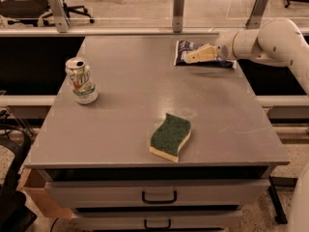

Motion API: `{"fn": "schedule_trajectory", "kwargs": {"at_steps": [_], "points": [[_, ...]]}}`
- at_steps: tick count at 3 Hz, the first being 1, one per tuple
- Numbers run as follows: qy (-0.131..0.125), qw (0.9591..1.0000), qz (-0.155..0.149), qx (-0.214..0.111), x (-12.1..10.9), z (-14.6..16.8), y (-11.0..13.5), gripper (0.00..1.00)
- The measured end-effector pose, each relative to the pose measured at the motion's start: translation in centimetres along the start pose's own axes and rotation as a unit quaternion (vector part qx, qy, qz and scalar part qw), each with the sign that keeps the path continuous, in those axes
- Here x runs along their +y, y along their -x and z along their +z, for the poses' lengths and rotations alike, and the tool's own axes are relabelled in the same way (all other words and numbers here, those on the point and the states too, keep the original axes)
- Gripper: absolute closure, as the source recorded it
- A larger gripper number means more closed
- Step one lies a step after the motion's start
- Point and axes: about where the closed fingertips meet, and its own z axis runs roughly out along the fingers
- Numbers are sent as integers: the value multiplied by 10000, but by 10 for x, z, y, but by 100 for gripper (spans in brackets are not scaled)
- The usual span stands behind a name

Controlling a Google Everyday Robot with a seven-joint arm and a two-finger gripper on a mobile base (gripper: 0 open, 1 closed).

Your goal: Pick blue chip bag

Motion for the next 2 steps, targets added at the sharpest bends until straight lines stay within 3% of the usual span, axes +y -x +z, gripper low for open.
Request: {"fn": "schedule_trajectory", "kwargs": {"at_steps": [2], "points": [[-114,9997,135,187,-17,2,-19,0]]}}
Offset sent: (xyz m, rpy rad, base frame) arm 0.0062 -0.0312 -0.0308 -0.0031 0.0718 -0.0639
